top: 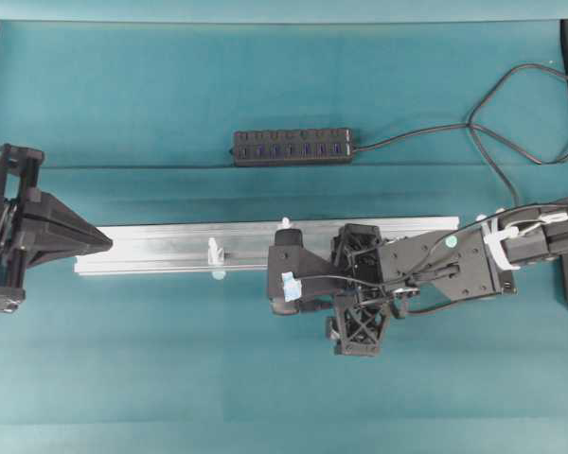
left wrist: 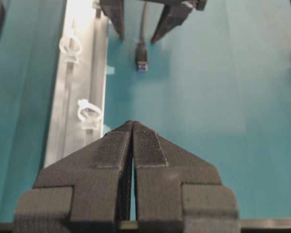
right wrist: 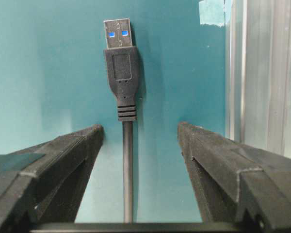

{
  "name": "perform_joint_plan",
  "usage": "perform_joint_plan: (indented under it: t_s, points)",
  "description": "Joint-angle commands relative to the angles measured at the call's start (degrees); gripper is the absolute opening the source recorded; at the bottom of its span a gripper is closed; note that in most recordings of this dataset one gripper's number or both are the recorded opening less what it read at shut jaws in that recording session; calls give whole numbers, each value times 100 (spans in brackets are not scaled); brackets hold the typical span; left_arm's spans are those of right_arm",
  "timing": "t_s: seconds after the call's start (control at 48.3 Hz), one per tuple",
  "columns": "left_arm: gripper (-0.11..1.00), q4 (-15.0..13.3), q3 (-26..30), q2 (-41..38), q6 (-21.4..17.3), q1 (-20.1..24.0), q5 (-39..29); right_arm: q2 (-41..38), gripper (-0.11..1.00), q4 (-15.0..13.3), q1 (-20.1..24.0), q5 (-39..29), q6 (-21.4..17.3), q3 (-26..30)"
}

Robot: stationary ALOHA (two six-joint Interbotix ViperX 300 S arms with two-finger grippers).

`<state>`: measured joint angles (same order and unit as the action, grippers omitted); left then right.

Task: Pass the USB cable through three rings with both arms.
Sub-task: 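Lift the cable with the right gripper and carry it toward the right ring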

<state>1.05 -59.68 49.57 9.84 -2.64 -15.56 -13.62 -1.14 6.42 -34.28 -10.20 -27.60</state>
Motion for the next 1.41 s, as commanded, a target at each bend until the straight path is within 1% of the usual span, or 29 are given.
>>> perform_joint_plan:
  t_s: [0.0,0.434,0.848,0.972,1.014,1.076,1.2,1.262,1.324,1.386]
  points:
    - [0,18,53,-18,-9,18,35,-18,45,-26,35,-53,44,18]
    - [0,18,53,9,-9,53,35,-9,45,-26,62,-272,44,9]
    - [0,18,44,0,-9,97,35,-9,44,-26,79,-272,44,9]
    - [0,18,53,0,-9,97,35,-18,42,-26,79,-272,44,18]
    - [1,18,44,0,-9,97,35,-18,39,-18,79,-281,35,26]
    - [0,18,44,9,-9,105,35,-18,31,0,79,-281,35,35]
    - [0,18,44,0,-9,105,35,-35,9,0,79,-404,35,44]
    - [0,18,44,0,-9,97,35,-26,1,0,79,-457,35,44]
    - [0,18,44,9,-9,105,35,-35,-5,0,79,-448,44,44]
    - [0,18,44,0,-9,123,35,-35,-8,0,79,-439,44,53]
